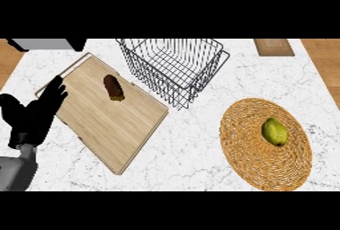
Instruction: Pick the pear from the placemat and place it in the basket
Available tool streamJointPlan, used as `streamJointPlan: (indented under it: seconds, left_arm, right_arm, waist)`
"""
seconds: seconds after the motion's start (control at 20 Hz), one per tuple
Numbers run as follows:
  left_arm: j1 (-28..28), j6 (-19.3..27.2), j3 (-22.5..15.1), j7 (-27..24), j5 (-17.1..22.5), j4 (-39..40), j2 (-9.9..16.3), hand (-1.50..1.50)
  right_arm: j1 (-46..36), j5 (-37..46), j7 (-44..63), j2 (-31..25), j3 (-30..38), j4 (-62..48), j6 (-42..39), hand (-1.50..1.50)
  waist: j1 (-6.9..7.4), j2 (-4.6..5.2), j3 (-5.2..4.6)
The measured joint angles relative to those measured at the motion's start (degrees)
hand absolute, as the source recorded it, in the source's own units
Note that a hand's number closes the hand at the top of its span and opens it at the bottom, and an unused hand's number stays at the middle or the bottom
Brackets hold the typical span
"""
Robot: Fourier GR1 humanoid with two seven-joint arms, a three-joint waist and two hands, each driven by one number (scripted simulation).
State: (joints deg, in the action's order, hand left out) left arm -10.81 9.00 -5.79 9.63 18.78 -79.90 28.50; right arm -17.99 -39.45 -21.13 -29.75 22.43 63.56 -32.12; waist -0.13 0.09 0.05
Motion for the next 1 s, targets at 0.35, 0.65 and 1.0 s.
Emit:
streamJointPlan:
  seconds: [0.35, 0.65, 1.0]
  left_arm:
    - [-0.72, -0.53, -0.03, -0.59, -0.15, 0.81, -0.97, 0.0]
    - [-1.79, -1.32, -0.62, -0.82, -0.86, 1.8, -2.11, 0.0]
    - [-2.67, -1.27, -0.24, -1.01, -1.53, 2.7, -2.74, 0.0]
  right_arm:
    - [1.34, 9.9, 7.48, -17.61, -0.73, -6.21, -2.75, -1.5]
    - [-2.36, 18.22, 6.95, -26.29, -3.32, -18.66, -8.67, -1.5]
    - [-1.86, 24.77, 2.48, -29.04, -8.08, -24.6, -15.6, -1.5]
  waist:
    - [0.59, 0.43, -0.03]
    - [1.88, 0.72, 0.1]
    - [2.0, 0.76, 0.3]
